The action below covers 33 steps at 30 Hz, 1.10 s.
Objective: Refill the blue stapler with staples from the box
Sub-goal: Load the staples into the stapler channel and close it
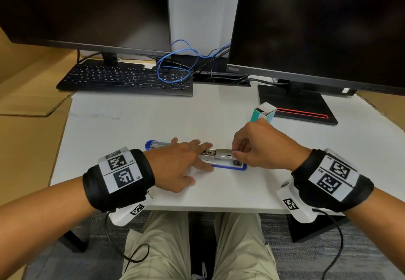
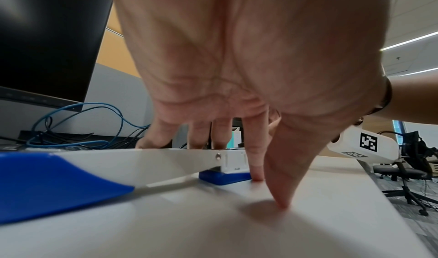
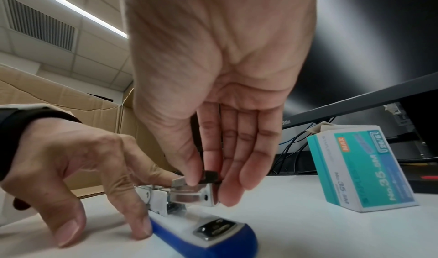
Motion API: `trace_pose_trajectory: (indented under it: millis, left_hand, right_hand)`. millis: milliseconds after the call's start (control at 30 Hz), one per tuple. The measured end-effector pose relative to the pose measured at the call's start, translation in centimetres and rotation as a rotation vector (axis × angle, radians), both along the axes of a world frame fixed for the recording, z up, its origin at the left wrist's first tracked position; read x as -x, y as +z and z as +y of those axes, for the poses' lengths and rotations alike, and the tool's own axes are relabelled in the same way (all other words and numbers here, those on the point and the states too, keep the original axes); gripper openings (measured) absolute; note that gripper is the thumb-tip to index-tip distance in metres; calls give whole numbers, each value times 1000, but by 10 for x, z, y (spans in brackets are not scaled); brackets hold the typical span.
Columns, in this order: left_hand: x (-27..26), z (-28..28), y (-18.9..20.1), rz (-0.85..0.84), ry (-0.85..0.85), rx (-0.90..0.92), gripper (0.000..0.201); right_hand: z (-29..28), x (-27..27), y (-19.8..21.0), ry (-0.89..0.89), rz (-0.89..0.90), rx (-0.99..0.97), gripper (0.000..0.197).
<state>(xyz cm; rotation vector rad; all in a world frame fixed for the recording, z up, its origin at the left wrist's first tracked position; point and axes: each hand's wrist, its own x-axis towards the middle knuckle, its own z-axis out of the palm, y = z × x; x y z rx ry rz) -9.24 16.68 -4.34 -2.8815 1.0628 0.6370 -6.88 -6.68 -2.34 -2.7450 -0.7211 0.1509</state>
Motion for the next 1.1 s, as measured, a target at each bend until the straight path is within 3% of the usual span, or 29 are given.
trace_pose_trajectory:
  millis: [267,433,633,667,767,833,933,1100]
  left_hand:
    - [-2,1,-3,-6,0,12,59]
    - [-4,2,-1,12,-8,21,56]
    - [-15,22,12,-117,129,381,23]
    - [-17,26,13,-141,178,367,20]
    - [-24,39,14,-136,291,121,38]
    - [-27,47,13,-170,314,59,31]
    - [-27,54,19,-212,319,94,15]
    - [-27,47,47,-302,259,265,13]
  right_hand:
    - [5,-5,3,-3,4,74,19]
    - [4,-3,1,1,30,63,33]
    - [-1,1,-4,35,18,-1,34]
    - [-2,0,-5,29,18,-5,32]
    - [-8,-4,-6,-5,26,-5,23]
    - [-12,-6,-5,-23,38,0,20]
    - [-17,-6,-5,-30,57,-16,22]
    - [-21,-7,-7,-34,71,-30,25]
